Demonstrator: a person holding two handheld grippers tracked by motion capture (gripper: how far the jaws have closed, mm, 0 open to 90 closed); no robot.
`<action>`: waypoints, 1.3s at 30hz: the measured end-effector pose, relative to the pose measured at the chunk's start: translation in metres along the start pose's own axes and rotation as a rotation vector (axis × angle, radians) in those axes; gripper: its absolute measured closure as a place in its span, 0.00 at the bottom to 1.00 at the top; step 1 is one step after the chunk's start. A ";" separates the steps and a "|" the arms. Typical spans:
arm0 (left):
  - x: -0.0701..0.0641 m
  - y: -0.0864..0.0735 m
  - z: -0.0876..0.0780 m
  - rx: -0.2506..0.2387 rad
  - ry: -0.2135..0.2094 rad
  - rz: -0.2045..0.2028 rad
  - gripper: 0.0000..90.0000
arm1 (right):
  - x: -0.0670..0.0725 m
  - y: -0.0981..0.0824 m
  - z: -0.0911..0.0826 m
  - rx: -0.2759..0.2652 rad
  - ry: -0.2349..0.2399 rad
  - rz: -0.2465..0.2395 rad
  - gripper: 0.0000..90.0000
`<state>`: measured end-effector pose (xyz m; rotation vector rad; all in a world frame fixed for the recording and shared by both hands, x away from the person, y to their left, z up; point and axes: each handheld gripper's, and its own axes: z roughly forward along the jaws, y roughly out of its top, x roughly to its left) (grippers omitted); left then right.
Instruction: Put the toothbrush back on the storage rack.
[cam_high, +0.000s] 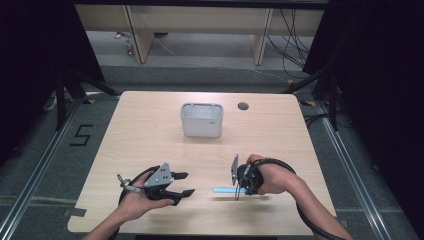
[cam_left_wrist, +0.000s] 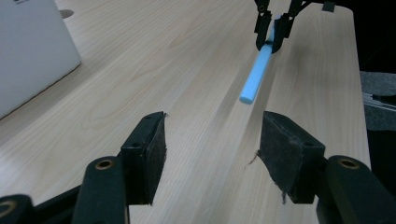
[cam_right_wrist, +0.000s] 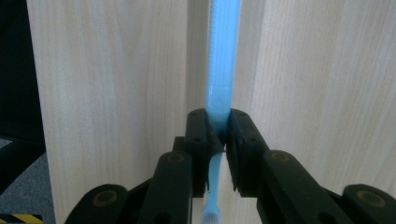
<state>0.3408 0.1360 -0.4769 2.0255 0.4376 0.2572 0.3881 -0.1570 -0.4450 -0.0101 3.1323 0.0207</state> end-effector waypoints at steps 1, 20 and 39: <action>-0.001 0.001 0.001 0.006 -0.001 0.004 0.45 | 0.000 0.000 0.000 0.000 0.000 0.000 0.88; -0.012 0.015 0.045 0.074 -0.105 0.095 0.50 | 0.003 0.027 -0.003 0.006 0.005 -0.062 0.88; -0.014 0.014 0.061 0.141 -0.143 0.153 0.64 | 0.003 0.046 -0.008 0.009 0.005 -0.126 0.88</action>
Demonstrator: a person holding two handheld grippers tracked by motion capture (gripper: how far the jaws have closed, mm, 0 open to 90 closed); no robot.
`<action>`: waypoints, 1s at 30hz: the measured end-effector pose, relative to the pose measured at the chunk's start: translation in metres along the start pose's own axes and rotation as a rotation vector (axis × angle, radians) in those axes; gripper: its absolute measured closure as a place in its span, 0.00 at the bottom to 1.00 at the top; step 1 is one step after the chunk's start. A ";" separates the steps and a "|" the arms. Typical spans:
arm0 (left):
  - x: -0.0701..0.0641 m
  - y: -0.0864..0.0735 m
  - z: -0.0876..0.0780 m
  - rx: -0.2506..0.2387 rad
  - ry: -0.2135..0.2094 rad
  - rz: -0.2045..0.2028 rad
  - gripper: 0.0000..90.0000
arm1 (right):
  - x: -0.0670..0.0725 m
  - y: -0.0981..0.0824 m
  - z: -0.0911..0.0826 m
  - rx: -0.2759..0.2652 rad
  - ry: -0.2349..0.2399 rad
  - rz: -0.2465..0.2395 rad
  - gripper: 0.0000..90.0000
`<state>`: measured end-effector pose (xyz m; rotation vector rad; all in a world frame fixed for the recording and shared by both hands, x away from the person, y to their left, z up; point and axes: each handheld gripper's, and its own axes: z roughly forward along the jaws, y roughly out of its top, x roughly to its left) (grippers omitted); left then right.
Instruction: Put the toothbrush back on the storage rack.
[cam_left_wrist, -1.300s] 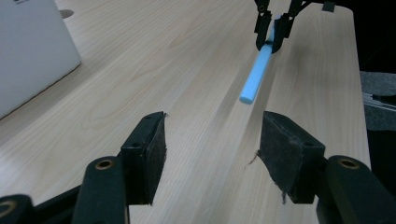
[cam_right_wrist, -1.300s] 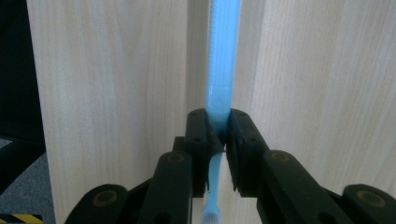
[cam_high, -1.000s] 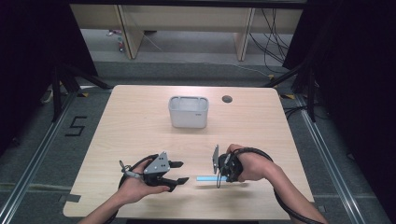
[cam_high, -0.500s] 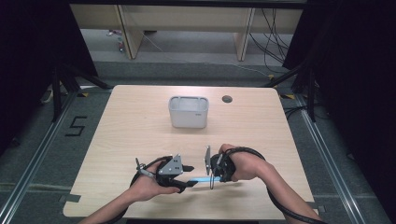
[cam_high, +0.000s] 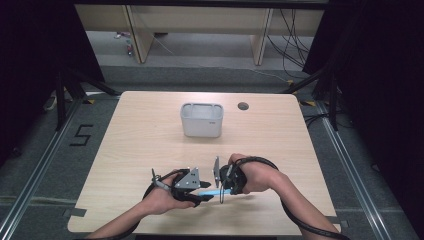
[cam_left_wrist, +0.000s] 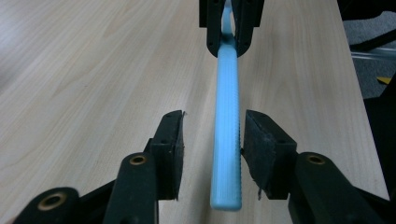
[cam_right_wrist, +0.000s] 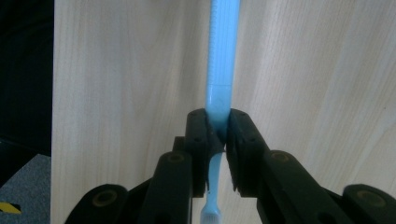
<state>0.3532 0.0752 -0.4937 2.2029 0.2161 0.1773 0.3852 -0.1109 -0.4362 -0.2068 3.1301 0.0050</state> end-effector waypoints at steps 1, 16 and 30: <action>0.000 0.000 0.000 0.007 0.000 0.007 0.65 | 0.001 0.001 0.001 -0.018 0.010 0.023 0.88; -0.003 0.001 0.005 0.008 -0.015 0.007 0.79 | 0.000 0.011 -0.007 -0.009 -0.022 -0.015 0.88; -0.003 0.000 0.006 0.024 -0.011 0.015 0.86 | -0.001 0.010 -0.009 -0.046 -0.025 0.017 0.83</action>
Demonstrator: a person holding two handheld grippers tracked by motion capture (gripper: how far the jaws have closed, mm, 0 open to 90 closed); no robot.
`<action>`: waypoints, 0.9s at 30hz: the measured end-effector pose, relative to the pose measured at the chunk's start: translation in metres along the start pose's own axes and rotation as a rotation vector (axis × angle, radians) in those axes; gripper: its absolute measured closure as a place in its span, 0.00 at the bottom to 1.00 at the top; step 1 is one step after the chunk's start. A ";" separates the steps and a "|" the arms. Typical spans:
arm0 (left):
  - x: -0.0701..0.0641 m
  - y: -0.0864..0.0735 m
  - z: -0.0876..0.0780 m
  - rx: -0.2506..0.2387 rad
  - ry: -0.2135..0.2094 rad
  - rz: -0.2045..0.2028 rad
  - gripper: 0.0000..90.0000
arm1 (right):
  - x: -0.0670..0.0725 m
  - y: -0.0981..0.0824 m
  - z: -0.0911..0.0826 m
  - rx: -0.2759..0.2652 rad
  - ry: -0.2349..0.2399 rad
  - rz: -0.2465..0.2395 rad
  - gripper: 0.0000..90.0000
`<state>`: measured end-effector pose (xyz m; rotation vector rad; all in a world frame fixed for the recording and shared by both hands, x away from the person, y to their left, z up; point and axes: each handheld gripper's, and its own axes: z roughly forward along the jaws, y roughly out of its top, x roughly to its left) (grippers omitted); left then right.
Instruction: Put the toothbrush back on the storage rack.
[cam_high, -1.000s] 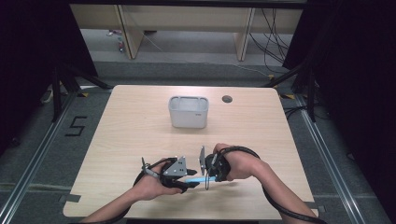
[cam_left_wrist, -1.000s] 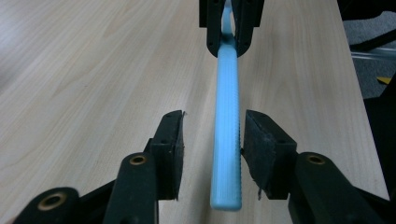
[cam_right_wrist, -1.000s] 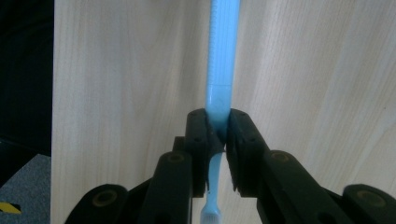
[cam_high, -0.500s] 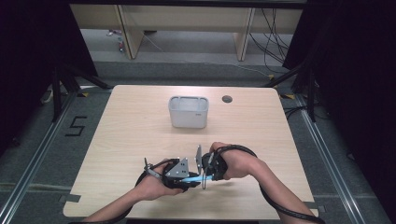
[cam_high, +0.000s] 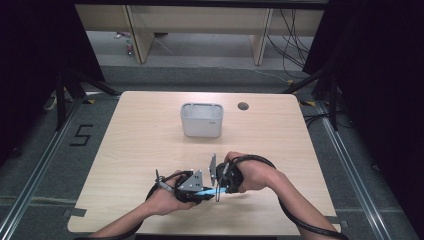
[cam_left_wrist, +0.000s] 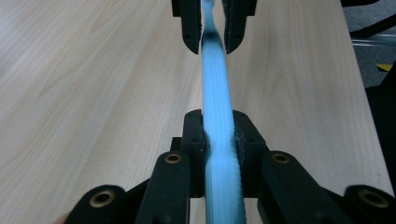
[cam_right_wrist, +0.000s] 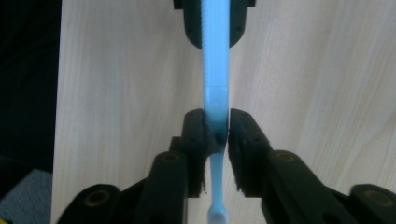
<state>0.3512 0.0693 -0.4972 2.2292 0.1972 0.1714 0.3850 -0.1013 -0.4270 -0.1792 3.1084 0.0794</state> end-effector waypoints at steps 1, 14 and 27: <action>0.002 0.000 -0.001 0.013 0.010 0.017 0.86 | -0.001 -0.002 -0.002 -0.030 0.003 0.059 0.75; 0.007 -0.007 -0.012 -0.047 0.100 -0.048 0.86 | 0.006 -0.025 -0.022 -0.312 -0.023 0.358 0.54; 0.014 -0.021 -0.036 -0.143 0.227 -0.141 0.87 | 0.016 -0.047 -0.026 -0.638 -0.123 0.558 0.50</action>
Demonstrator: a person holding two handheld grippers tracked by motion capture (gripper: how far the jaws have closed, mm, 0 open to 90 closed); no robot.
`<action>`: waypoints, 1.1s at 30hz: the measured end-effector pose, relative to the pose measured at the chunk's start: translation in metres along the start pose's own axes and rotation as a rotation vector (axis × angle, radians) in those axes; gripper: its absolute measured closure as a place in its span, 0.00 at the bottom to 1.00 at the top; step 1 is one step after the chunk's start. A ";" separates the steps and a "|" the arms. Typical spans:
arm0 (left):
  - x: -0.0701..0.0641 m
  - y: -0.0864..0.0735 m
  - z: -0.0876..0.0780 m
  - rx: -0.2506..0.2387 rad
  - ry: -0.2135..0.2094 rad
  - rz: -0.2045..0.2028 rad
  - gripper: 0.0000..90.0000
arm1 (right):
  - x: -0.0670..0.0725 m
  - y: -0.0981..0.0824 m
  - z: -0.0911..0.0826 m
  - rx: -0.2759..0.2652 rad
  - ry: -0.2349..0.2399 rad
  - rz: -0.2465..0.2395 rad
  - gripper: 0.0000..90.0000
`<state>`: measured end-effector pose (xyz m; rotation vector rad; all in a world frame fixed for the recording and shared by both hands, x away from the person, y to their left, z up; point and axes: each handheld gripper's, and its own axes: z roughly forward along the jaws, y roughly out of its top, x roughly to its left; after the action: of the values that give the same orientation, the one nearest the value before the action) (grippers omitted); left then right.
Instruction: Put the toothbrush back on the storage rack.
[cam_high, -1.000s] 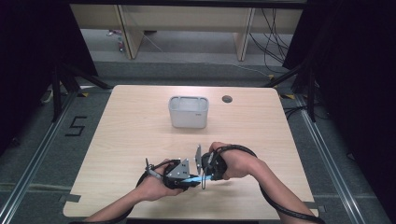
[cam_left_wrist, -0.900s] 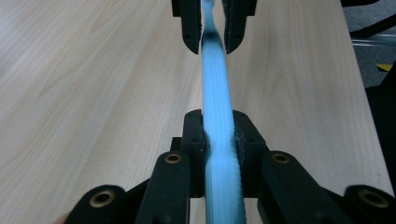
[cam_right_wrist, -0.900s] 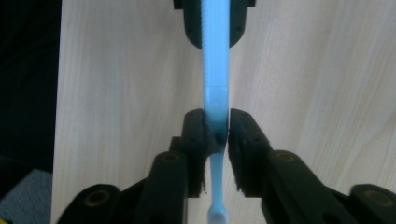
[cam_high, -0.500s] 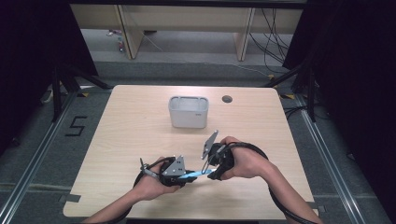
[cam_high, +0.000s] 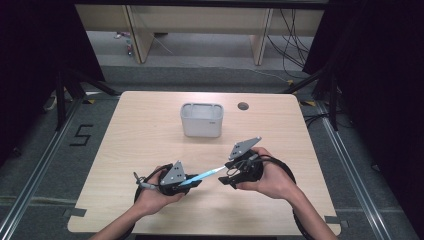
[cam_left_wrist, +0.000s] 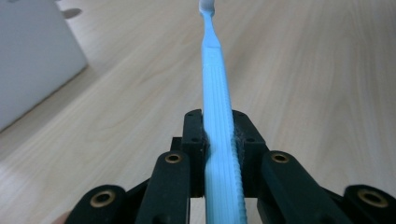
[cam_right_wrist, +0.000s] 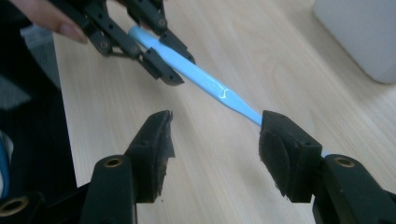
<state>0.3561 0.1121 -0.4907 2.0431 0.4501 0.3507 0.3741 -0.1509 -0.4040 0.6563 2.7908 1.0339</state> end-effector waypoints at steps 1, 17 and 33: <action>0.001 0.000 -0.002 -0.006 0.017 -0.008 0.86 | 0.000 -0.002 0.000 -0.021 0.005 0.024 0.50; 0.008 -0.004 -0.011 -0.145 0.136 -0.085 0.86 | -0.006 -0.018 0.022 -0.215 -0.005 0.230 0.50; 0.007 -0.003 -0.013 -0.188 0.164 -0.108 0.86 | -0.012 -0.018 0.045 -0.384 0.043 0.442 0.51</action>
<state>0.3563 0.1263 -0.4870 1.8074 0.6019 0.4785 0.3890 -0.1410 -0.4502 1.2282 2.4171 1.6174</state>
